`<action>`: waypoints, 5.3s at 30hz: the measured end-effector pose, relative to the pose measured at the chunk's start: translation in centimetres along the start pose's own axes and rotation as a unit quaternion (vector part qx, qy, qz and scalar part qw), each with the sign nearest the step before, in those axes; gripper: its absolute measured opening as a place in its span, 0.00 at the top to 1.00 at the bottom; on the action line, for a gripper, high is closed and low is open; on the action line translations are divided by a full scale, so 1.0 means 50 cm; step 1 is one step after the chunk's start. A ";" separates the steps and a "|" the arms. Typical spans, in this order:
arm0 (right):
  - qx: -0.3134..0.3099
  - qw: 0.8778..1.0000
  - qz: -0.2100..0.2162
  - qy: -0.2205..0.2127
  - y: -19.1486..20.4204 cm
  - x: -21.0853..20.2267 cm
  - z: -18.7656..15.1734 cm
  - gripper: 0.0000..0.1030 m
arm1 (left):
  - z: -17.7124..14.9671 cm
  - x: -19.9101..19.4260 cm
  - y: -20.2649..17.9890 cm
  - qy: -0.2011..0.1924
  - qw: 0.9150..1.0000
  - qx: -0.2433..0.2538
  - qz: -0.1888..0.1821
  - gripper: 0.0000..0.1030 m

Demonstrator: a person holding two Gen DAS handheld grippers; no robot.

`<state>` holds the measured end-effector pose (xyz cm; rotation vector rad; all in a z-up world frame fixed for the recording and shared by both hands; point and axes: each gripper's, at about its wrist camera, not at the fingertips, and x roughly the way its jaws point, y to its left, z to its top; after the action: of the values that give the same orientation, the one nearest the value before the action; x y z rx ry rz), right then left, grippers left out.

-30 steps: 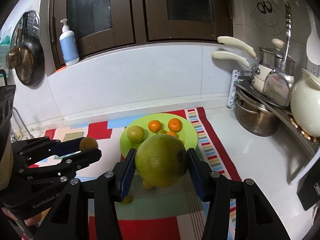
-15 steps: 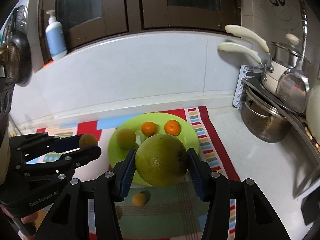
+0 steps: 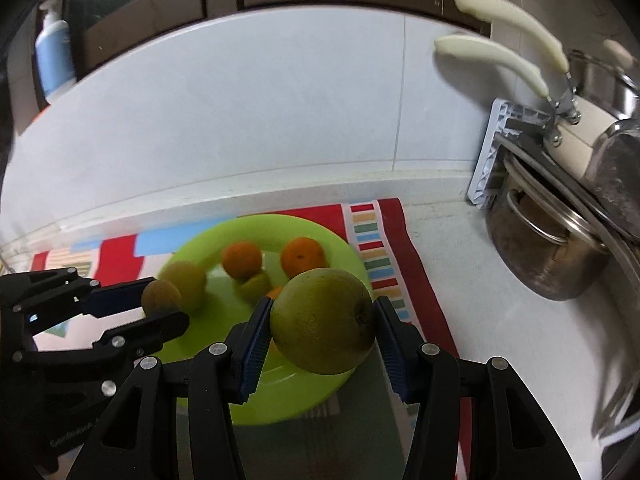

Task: Organize fruits
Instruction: 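Lower both fruits onto the green plate and open both grippers, then withdraw both grippers from the plate back over the cloth, then grasp a green lime with the left gripper while the right gripper grasps a small yellow fruit, then lift both small fruits and carry them over the green plate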

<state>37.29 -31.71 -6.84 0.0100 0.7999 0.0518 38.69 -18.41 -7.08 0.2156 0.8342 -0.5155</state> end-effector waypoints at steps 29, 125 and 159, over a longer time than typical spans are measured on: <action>0.017 0.999 -0.011 -0.027 -0.016 0.000 -0.003 0.35 | -0.028 -0.033 0.033 -0.011 0.999 -0.024 0.019 0.49; -0.080 0.992 0.077 0.052 0.149 -0.042 -0.211 0.72 | -0.270 -0.144 -0.002 -0.001 0.998 -0.056 0.030 0.68; 0.033 0.998 0.001 -0.062 0.165 -0.284 -0.197 0.72 | -0.211 -0.280 0.006 -0.088 0.996 -0.011 -0.013 0.68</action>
<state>19.97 -24.31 -3.29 0.0757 0.6772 0.0262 24.14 -9.26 -3.51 0.1362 0.6709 -0.5408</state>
